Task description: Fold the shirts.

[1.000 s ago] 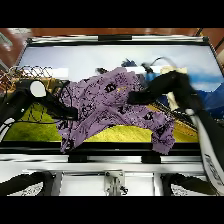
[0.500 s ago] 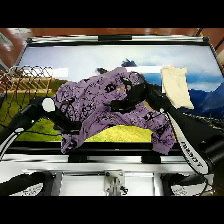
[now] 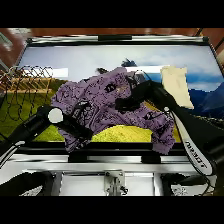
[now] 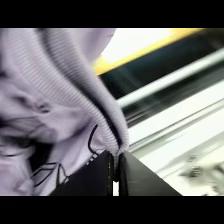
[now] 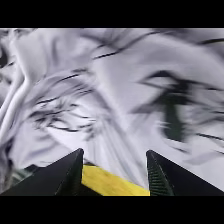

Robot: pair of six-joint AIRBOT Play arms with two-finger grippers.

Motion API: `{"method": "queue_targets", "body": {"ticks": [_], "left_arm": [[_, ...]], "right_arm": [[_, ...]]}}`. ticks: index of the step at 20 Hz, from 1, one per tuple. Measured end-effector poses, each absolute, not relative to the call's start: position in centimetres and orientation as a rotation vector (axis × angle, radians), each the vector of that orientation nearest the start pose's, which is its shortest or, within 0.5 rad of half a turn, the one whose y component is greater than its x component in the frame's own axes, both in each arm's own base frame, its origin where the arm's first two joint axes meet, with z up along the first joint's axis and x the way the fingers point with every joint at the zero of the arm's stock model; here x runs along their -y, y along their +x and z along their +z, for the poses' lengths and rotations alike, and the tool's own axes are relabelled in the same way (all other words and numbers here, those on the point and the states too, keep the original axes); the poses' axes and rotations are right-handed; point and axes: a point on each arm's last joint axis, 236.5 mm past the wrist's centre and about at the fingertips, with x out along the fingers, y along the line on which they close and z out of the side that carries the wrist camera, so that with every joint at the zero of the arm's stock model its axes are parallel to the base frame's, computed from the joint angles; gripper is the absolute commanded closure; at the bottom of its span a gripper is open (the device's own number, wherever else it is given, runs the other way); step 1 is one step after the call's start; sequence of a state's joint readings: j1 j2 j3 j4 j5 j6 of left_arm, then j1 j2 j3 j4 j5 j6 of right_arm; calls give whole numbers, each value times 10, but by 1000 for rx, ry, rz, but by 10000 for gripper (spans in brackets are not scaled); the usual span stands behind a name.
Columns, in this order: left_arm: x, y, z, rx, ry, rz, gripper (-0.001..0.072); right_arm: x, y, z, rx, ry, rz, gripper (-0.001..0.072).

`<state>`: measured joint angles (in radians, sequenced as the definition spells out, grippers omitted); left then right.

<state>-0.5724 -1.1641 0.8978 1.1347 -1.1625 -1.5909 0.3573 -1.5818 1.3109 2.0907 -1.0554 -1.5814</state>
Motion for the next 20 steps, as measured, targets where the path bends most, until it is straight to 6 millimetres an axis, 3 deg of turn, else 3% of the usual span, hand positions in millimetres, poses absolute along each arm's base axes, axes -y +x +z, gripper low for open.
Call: {"method": "queue_targets", "body": {"ticks": [6, 10, 17, 20], "left_arm": [[329, 211, 18, -1304, -200, -874, 655], [359, 220, 27, -1249, -302, -916, 655], [427, 248, 53, -1162, -361, -1055, 655], [445, 253, 62, -1161, -341, -1118, 656]], "right_arm": [[-173, 418, 17, -1258, 369, 360, 204], [-132, 429, 43, -1184, 425, 284, 204], [-88, 432, 78, -1089, 453, 197, 204], [-71, 426, 86, -1074, 411, 148, 204]]}}
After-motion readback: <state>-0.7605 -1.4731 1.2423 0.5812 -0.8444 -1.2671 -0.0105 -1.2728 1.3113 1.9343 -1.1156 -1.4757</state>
